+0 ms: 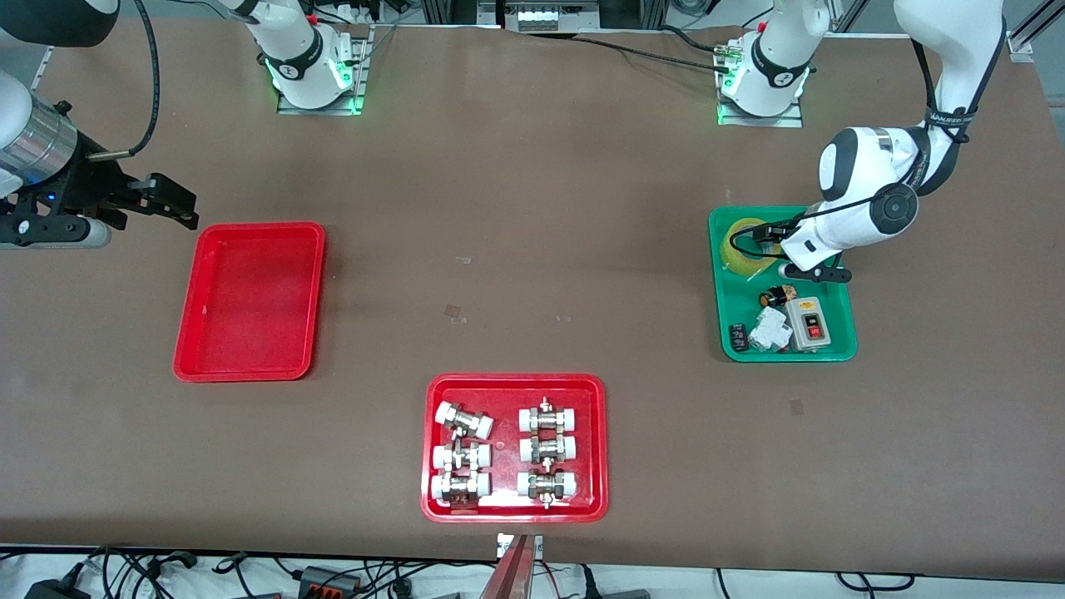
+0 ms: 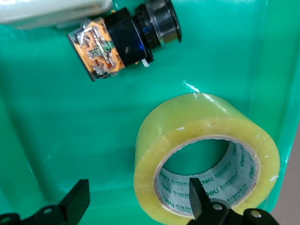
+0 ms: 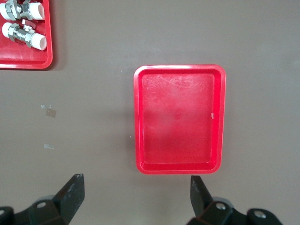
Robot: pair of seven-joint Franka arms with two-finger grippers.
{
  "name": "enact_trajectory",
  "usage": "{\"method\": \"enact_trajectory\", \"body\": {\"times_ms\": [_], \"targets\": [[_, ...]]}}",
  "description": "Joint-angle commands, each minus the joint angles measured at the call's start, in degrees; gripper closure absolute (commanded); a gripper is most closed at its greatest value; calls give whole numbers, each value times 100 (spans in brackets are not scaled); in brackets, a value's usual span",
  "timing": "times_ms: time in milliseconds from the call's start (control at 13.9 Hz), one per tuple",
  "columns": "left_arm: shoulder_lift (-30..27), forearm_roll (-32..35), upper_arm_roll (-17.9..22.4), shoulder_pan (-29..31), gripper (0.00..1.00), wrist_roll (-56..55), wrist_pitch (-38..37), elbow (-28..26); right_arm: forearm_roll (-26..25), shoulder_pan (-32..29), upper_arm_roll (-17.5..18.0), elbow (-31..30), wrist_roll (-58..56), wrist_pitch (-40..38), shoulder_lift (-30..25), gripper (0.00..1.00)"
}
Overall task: Left arm passes tape to right arm into tray
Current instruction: 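Lower the left gripper onto the yellow tape roll and grasp it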
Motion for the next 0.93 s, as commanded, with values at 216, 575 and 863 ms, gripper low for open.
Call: {"method": "enact_trajectory", "body": {"times_ms": [216, 575, 863], "targets": [[65, -82, -27, 70, 80, 105, 49, 28, 8, -5, -1, 47, -39, -77, -33, 0], [-224, -82, -35, 140, 99, 70, -337, 45, 0, -5, -1, 47, -74, -86, -33, 0], [-813, -170, -35, 132, 96, 113, -1267, 422, 8, 21, 7, 21, -83, -209, -15, 0]]}}
